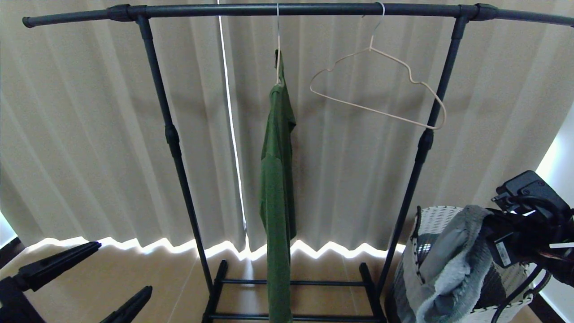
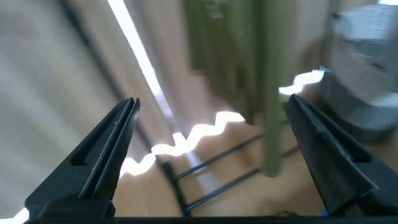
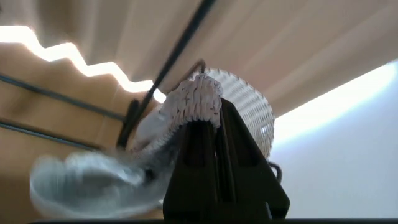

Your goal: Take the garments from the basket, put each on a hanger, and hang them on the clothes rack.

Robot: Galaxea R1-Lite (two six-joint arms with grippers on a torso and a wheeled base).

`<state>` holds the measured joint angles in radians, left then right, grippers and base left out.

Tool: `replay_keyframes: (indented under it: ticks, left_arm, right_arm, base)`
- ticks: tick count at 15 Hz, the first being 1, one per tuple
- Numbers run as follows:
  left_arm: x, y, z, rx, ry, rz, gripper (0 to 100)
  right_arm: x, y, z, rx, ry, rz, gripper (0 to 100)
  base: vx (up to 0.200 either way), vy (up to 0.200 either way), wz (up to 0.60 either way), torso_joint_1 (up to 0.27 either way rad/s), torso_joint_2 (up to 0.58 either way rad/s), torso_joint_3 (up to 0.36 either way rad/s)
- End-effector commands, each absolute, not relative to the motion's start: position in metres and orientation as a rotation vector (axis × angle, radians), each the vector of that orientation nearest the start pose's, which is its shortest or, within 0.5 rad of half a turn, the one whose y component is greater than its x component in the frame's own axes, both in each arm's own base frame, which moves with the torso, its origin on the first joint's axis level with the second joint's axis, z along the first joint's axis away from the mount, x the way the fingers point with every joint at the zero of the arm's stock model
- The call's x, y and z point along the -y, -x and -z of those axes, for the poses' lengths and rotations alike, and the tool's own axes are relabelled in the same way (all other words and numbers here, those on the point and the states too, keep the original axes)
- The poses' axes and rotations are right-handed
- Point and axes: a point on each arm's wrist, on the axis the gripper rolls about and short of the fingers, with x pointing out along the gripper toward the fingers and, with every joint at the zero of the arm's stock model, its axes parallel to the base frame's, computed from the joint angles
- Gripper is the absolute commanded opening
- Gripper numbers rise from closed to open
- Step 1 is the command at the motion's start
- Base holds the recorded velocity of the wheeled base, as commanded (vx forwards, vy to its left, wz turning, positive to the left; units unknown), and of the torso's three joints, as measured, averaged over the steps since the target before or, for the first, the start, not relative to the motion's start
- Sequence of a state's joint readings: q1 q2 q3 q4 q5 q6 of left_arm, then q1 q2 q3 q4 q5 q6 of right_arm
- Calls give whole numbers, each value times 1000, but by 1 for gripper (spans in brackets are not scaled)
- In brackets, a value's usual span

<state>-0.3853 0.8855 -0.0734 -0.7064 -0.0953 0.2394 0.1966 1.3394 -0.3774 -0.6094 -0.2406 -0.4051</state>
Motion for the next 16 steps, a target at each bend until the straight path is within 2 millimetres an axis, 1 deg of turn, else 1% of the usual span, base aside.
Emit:
replay_keyframes:
  ticks: [1,3,5,7,8,9,10,11,12,13,15,16]
  left_arm:
    - [44,-84,-153,-34,-256,568,100]
    - [49,-94,-163,-10,-316,570,100]
    - [56,-104,-164,-14,-389,594,100]
    - [74,-118,-172,-16,-396,673,100]
    - [80,-124,-176,-17,-395,681,100]
    - [93,-138,-184,-14,-395,704,100]
    - [112,-153,-187,-25,-393,741,100]
    - [118,-157,-188,-30,-390,757,100]
    - [141,-166,-186,-57,-370,809,100]
    - [154,-169,-185,-74,-354,834,100]
    - [198,-173,-179,-139,-270,886,100]
    - [205,-173,-177,-157,-250,896,100]
  right_arm:
    - [-41,-188,-164,-310,477,-70,0]
    - [-52,-190,-172,-268,473,-115,0]
    - [-61,-190,-178,-234,459,-157,0]
    - [-66,-191,-185,-208,452,-174,0]
    - [-68,-192,-187,-199,450,-180,0]
    - [-72,-192,-193,-172,430,-219,0]
    - [-76,-193,-199,-146,398,-260,0]
    - [-79,-193,-202,-134,383,-277,0]
    - [-88,-191,-206,-114,348,-325,0]
    - [-94,-190,-210,-100,328,-354,0]
    - [-115,-183,-227,-46,232,-454,0]
    - [-118,-182,-230,-37,217,-470,0]
  base:
    - [0,0,0,0,0,0]
    - [0,0,0,0,0,0]
    - [0,0,0,0,0,0]
    - [0,0,0,0,0,0]
    - [0,0,0,0,0,0]
    - [0,0,0,0,0,0]
    - [0,0,0,0,0,0]
    - [0,0,0,0,0,0]
    - [0,0,0,0,0,0]
    - [0,0,0,0,0,0]
    - [0,0,0,0,0,0]
    - [0,0,0,0,0,0]
